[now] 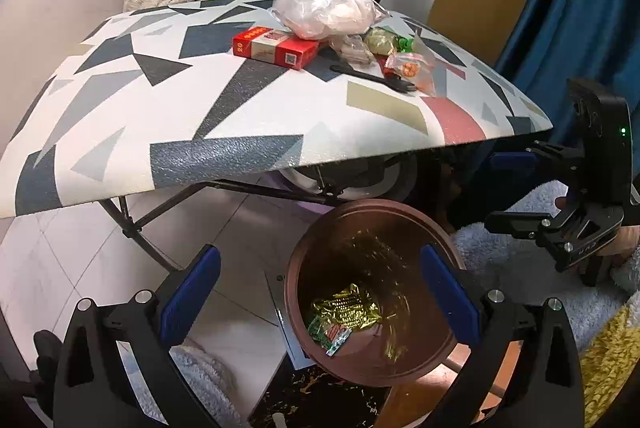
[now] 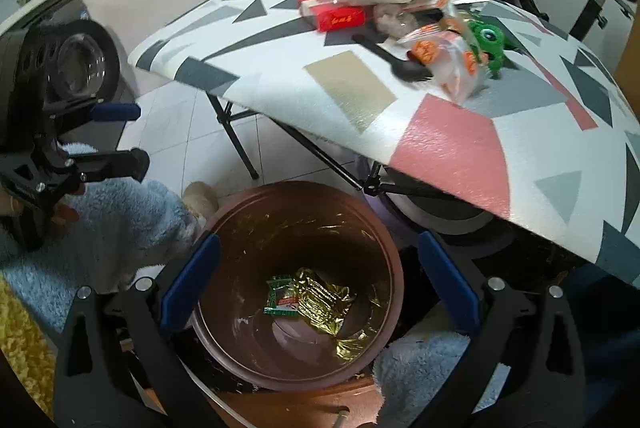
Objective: Collect trash
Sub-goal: 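Move the right gripper to the table and grasp the clear orange-printed wrapper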
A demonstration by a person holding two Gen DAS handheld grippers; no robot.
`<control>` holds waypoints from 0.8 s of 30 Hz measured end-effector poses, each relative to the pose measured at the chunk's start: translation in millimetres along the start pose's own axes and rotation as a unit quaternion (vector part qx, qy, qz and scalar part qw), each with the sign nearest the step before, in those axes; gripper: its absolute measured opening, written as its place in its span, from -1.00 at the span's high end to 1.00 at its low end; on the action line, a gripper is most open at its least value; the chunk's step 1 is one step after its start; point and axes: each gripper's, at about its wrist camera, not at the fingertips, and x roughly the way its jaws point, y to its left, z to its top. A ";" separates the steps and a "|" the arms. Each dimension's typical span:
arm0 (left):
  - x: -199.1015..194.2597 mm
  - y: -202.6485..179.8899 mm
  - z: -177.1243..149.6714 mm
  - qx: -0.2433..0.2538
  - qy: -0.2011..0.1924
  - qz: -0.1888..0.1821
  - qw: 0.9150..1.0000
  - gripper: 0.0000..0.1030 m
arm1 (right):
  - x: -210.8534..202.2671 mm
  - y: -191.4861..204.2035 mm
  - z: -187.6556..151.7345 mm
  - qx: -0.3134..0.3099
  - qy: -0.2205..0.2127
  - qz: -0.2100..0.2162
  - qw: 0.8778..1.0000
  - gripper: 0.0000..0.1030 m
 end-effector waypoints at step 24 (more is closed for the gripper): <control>9.9 27.6 63.2 0.005 -0.025 0.027 0.999 -0.89 | -7.4 -90.9 75.7 0.070 -0.039 -0.052 0.995 -0.88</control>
